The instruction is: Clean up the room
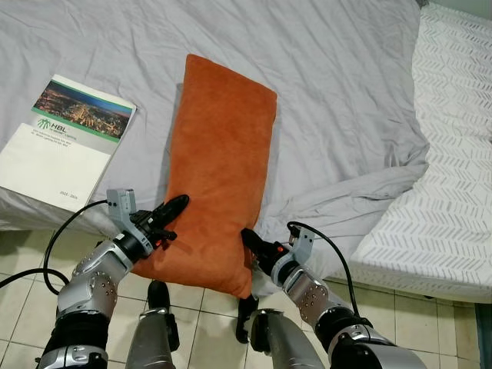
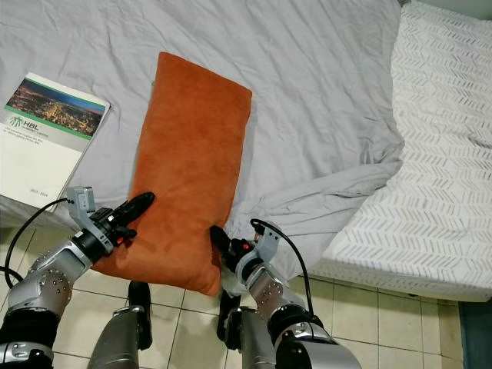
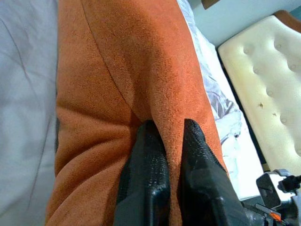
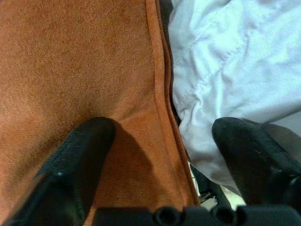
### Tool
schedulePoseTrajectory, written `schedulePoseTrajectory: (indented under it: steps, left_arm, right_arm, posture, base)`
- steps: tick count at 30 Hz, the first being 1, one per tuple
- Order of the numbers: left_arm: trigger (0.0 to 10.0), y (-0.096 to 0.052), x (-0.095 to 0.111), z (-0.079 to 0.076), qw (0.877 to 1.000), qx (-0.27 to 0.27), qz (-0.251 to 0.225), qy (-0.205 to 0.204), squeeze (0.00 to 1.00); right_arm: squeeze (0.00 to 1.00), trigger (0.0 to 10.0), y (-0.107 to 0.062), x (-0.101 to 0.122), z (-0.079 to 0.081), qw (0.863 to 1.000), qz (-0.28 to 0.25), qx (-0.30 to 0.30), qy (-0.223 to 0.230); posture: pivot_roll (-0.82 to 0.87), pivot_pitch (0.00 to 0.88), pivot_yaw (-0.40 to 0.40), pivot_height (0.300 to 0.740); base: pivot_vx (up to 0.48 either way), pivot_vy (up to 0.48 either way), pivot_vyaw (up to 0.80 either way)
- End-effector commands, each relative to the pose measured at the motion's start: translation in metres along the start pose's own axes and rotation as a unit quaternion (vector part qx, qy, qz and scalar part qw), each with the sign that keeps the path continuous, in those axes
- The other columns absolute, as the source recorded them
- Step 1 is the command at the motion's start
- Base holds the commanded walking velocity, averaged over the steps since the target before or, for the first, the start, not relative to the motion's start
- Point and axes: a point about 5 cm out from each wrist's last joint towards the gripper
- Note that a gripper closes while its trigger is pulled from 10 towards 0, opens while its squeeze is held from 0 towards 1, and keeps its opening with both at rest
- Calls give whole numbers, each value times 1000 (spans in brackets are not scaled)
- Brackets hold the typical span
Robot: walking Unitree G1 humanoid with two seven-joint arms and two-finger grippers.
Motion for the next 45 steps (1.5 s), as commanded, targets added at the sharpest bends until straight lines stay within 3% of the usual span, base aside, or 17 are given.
schedulePoseTrajectory:
  steps: [1,7,14,25,26,29,30,31,33,34,36,41,45]
  left_arm:
    - [0,0,-23,-10,999,-27,36,-24,0]
    - [0,0,-25,-12,999,-28,36,-26,0]
    - [0,-2,-27,-15,999,-27,36,-29,0]
    - [0,-3,-29,-18,998,-30,39,-30,0]
    - [0,-3,-28,-19,998,-31,38,-27,0]
    - [0,-3,-4,-26,999,-39,13,20,0]
    - [0,-3,-4,-26,999,-39,13,20,0]
    - [0,-3,25,-34,997,-49,-26,51,0]
    - [0,-5,60,-41,993,-56,-70,83,0]
    - [0,-5,60,-41,993,-56,-70,83,0]
    - [0,-8,78,-43,990,-54,-90,99,0]
    - [0,-13,86,-47,987,-56,-90,118,0]
    - [0,-18,81,-49,989,-48,-78,118,0]
  right_arm:
    - [0,0,8,-23,18,999,24,12,42]
    - [0,0,11,-26,25,997,17,17,79]
    - [0,0,15,-24,40,992,5,69,105]
    - [0,0,19,-20,54,989,-9,103,109]
    - [0,0,20,-15,56,990,-17,103,97]
    - [0,0,22,21,64,992,-75,105,-12]
    - [0,0,22,21,64,992,-75,105,-12]
    - [0,0,18,50,73,984,-128,111,-48]
    - [0,0,7,92,79,972,-195,110,-69]
    - [0,0,7,92,79,972,-195,110,-69]
    - [0,0,-2,115,79,965,-228,109,-74]
    - [0,0,-16,133,80,958,-248,107,-98]
    - [0,0,-28,131,78,957,-238,98,-131]
  posture:
    - [-69,790,-199,740]
    - [-65,788,-197,740]
    - [-66,786,-196,740]
    - [-71,782,-189,740]
    - [-71,782,-189,740]
    - [-71,782,-189,740]
    - [-71,782,-189,740]
    - [-80,768,-192,740]
    - [-76,766,-191,740]
    - [-76,766,-191,740]
    - [-73,769,-191,740]
    - [-71,749,-193,740]
    - [-75,733,-200,740]
  base:
    - [0,0,0]
    - [0,0,0]
    - [0,0,0]
    - [0,0,0]
    - [0,0,0]
    - [0,0,0]
    - [0,0,0]
    - [0,0,0]
    - [0,0,0]
    - [0,0,0]
    - [0,0,0]
    - [0,0,0]
    - [0,0,0]
Point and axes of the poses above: a point about 5 cm out from each wrist's last joint towards the gripper, its own y axis pointing out of the wrist towards the gripper, its own x axis along the axis of the wrist's last joint, z = x × y, and after that the axes turned 3 degrees about y, right-handed
